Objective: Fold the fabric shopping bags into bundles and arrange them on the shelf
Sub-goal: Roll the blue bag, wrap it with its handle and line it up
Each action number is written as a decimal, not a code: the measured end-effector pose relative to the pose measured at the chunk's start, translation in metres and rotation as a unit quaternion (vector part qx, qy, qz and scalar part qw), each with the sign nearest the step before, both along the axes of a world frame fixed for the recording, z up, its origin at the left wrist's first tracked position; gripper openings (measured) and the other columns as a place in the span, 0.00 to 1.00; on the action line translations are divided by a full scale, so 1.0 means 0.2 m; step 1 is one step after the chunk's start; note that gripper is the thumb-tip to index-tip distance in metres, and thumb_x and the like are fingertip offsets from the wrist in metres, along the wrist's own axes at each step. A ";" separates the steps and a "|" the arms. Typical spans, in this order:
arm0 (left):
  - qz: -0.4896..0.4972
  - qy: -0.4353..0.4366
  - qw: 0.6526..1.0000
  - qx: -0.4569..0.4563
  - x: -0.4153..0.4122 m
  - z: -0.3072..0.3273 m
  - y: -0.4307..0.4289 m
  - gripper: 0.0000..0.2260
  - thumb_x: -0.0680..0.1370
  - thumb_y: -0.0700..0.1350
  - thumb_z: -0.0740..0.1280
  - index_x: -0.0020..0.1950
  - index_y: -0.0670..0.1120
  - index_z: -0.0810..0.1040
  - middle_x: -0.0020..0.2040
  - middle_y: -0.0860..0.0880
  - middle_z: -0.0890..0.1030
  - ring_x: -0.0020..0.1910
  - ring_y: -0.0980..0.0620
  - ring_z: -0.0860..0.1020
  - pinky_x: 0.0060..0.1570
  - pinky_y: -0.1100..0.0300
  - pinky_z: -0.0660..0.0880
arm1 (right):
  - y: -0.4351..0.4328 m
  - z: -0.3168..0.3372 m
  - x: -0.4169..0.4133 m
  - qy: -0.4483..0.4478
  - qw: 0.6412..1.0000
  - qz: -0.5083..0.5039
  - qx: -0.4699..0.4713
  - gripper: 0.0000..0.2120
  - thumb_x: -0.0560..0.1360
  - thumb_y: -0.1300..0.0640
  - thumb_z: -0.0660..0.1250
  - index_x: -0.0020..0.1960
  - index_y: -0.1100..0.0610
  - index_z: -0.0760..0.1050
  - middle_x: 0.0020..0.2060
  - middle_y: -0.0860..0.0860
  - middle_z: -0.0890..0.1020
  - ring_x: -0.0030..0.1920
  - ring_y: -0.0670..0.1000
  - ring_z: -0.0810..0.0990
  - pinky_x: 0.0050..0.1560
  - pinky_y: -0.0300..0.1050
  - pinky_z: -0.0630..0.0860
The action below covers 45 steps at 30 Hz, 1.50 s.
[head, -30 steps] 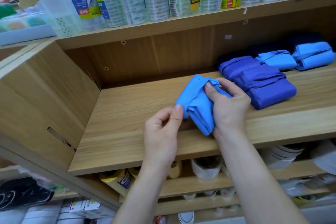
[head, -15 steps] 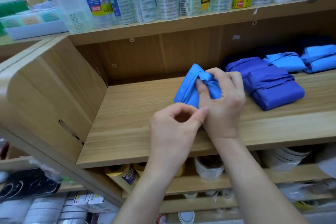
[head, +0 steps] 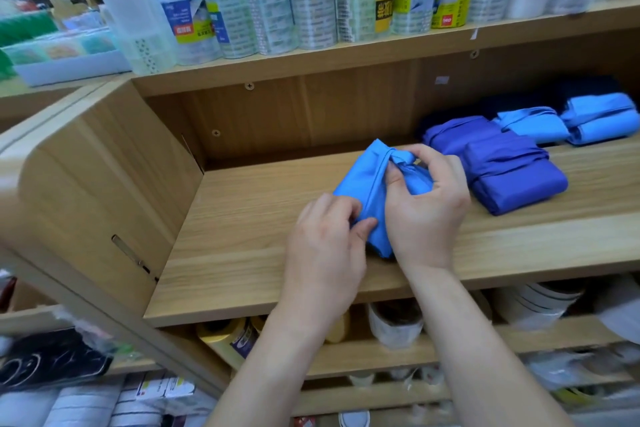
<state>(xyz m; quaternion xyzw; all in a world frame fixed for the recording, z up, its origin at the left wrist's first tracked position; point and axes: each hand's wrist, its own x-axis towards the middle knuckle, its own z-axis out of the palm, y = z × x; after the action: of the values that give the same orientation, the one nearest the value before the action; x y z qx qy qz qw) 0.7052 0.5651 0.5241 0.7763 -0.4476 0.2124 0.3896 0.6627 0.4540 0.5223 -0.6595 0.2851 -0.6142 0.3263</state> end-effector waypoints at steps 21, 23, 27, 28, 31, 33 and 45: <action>-0.121 0.465 0.875 -0.052 -0.01 0.10 0.03 0.15 0.68 0.38 0.79 0.52 0.47 0.82 0.45 0.53 0.86 0.45 0.54 0.84 0.46 0.60 0.79 | -0.05 0.07 -0.06 -0.127 0.913 0.224 0.315 0.06 0.75 0.55 0.73 0.51 0.53 0.81 0.48 0.49 0.84 0.48 0.45 0.82 0.55 0.49 0.80; -0.114 0.480 0.864 -0.098 -0.01 0.09 0.02 0.15 0.68 0.35 0.78 0.51 0.47 0.81 0.44 0.53 0.86 0.42 0.56 0.84 0.41 0.65 0.78 | -0.03 0.08 -0.06 -0.074 0.900 0.282 0.325 0.06 0.79 0.48 0.66 0.52 0.48 0.78 0.50 0.47 0.83 0.51 0.45 0.82 0.57 0.50 0.79; -0.132 0.485 0.861 -0.080 -0.04 0.10 0.01 0.16 0.68 0.35 0.78 0.54 0.45 0.81 0.45 0.54 0.86 0.43 0.59 0.84 0.40 0.67 0.77 | -0.01 0.06 -0.06 0.035 0.943 0.237 0.230 0.14 0.81 0.41 0.56 0.47 0.49 0.74 0.40 0.38 0.80 0.45 0.41 0.79 0.51 0.44 0.76; -0.142 0.484 0.861 -0.056 -0.04 0.10 0.01 0.17 0.68 0.36 0.78 0.54 0.45 0.81 0.46 0.54 0.86 0.44 0.58 0.84 0.42 0.66 0.78 | -0.01 0.06 -0.06 0.046 0.958 0.208 0.194 0.16 0.81 0.41 0.56 0.44 0.50 0.73 0.36 0.38 0.78 0.40 0.39 0.77 0.47 0.40 0.74; -0.171 0.499 0.848 -0.062 -0.03 0.13 0.03 0.18 0.69 0.42 0.78 0.56 0.47 0.79 0.50 0.52 0.86 0.50 0.55 0.83 0.50 0.59 0.80 | -0.02 0.05 -0.10 0.087 0.979 0.156 0.097 0.22 0.83 0.43 0.53 0.34 0.52 0.67 0.30 0.39 0.75 0.33 0.40 0.72 0.34 0.32 0.65; -0.172 0.501 0.841 -0.109 0.00 0.15 0.04 0.20 0.68 0.48 0.78 0.58 0.48 0.78 0.51 0.48 0.85 0.50 0.50 0.83 0.50 0.56 0.81 | -0.02 0.07 -0.13 0.107 0.980 0.158 0.056 0.24 0.83 0.42 0.51 0.30 0.51 0.63 0.27 0.40 0.74 0.30 0.43 0.71 0.33 0.39 0.65; -0.191 0.365 0.901 -0.134 -0.01 0.11 0.02 0.18 0.73 0.46 0.72 0.61 0.48 0.76 0.50 0.48 0.82 0.46 0.51 0.80 0.51 0.50 0.79 | -0.03 0.19 -0.20 -0.083 0.833 0.367 0.405 0.17 0.81 0.47 0.60 0.46 0.54 0.83 0.43 0.57 0.81 0.45 0.56 0.81 0.50 0.52 0.79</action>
<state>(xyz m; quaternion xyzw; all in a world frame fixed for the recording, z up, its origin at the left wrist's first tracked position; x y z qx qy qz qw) 0.7027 0.5687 0.5459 0.6397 -0.3811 -0.1065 0.6589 0.6222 0.4475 0.5597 -0.4712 0.2171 -0.3313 0.7881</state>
